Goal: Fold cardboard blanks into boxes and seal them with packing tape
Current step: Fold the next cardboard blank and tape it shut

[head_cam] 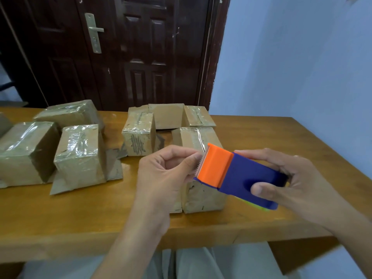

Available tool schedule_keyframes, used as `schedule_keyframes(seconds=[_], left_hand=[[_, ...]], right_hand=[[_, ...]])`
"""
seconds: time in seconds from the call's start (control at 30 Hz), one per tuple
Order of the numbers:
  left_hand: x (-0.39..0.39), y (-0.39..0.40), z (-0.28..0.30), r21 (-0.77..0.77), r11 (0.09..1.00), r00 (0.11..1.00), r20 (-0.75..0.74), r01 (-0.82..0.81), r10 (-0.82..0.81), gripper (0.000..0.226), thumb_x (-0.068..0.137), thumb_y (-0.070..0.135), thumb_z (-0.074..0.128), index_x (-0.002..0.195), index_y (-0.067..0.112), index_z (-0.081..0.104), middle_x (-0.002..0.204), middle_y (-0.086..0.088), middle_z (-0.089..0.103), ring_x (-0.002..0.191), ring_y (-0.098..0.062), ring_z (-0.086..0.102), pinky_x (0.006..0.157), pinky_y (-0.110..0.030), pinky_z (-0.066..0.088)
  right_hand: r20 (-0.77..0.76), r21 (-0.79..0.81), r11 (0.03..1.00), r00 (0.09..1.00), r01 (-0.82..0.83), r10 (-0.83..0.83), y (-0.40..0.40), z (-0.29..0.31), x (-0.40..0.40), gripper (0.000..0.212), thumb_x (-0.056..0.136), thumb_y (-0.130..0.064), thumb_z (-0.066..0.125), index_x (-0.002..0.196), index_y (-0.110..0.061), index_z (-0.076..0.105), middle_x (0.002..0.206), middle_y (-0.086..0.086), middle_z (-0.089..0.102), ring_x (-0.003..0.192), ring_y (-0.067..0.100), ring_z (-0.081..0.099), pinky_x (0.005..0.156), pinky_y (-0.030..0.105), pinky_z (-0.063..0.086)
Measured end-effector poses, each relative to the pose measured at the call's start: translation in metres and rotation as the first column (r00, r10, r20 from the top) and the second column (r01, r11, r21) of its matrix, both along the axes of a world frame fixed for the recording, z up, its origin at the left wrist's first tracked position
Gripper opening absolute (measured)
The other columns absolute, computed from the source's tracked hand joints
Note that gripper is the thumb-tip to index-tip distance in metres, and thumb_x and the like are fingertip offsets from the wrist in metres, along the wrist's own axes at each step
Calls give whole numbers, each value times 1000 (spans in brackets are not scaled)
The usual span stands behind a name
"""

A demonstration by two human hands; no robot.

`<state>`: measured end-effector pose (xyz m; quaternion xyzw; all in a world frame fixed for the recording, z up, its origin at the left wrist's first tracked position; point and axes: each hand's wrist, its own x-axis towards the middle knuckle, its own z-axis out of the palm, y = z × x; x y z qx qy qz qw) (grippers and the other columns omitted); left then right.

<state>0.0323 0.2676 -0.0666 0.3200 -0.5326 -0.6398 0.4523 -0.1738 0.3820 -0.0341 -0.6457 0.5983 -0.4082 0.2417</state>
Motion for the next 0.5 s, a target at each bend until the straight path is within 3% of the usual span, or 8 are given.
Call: schedule_keyframes(seconds=[0.17,0.3,0.5], left_hand=[[4,17,-8,-19,987,987,-17,-159,159,6,82,13,80,87,9,81,76,-8,79,65,-14,75,58,-20,58],[21,7,-9,65,931,924,-115,-359,364,13,74,13,80,86,8,79,74,-11,78,59,-15,74,55,-20,58],[5,9,-23,114,934,941,12,-338,339,7,79,9,80,84,5,79,76,-15,78,63,-23,76,54,-22,60]], right_hand=[[29,70,997,1000,-11,9,8,8,-9,50,78,-35,75,124,-55,66,109,-7,79,95,14,77,74,20,60],[63,118,993,997,29,-36,15,25,-40,49,69,-41,78,117,-52,72,97,1,81,85,22,79,70,25,62],[-15,321,945,997,-63,72,-1,39,-93,46,74,-27,77,116,-45,75,95,9,81,82,30,79,71,32,64]])
